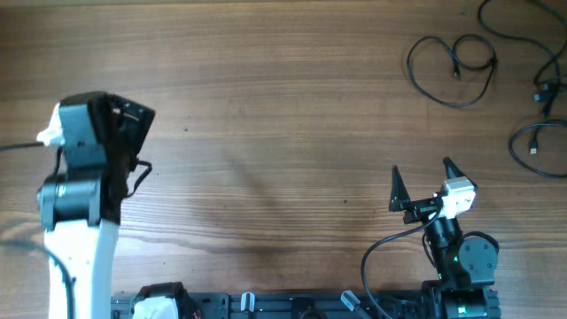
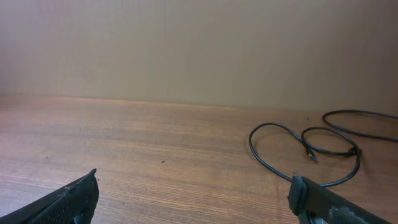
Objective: Untangle cables
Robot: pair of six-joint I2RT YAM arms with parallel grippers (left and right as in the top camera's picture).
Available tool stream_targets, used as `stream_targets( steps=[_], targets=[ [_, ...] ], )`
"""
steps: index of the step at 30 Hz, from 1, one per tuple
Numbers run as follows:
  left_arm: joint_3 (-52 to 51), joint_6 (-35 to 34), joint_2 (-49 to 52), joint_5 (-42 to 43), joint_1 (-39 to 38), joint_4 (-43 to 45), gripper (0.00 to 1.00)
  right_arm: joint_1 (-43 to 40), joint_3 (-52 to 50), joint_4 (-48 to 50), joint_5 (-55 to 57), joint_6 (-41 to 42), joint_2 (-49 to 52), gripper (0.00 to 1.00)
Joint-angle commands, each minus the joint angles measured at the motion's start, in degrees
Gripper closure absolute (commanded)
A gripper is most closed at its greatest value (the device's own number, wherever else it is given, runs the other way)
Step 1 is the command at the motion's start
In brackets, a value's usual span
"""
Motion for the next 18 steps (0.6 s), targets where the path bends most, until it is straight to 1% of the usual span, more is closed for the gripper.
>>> stream_targets(
  steps=[1,4,6,9,11,12,15,18],
  targets=[
    [0.0,4.57,-7.34,-6.91,0.17,2.05,0.0,0.2,-0.11,0.15,0.81,0.92,-0.83,0.0],
    [-1.62,10.29,-11.1,-6.93,0.17,7.19,0.0,0.17,-0.11,0.15,0.81,0.94,-0.83,0.0],
    [-4.13,14.78,-13.92,-6.84,0.17,12.81,0.0,0.17,-0.11,0.15,0.81,0.92,-0.83,0.0],
    [-10.01,22.6,-18.45,-4.04,0.17,23.76,0.0,0.2,-0.11,0.15,0.81,0.92,-0.83,0.0],
    [-15.19,29.27,-21.49,-0.46,0.15,32.37,0.0,0.17,-0.11,0.15,0.81,0.92,-0.83,0.0],
    [-18.01,31.52,-22.93,1.22,0.15,36.28,0.0,0.2,-0.11,0.15,0.81,0.92,-0.83,0.0],
    [-26.05,34.12,-26.64,3.23,0.11,44.5,0.0,0.2,-0.11,0.15,0.81,0.9,-0.83,0.0],
    [-33.51,34.67,-29.7,3.87,-0.22,51.28,0.0,0.2,-0.11,0.15,0.81,0.92,-0.83,0.0]
  ],
)
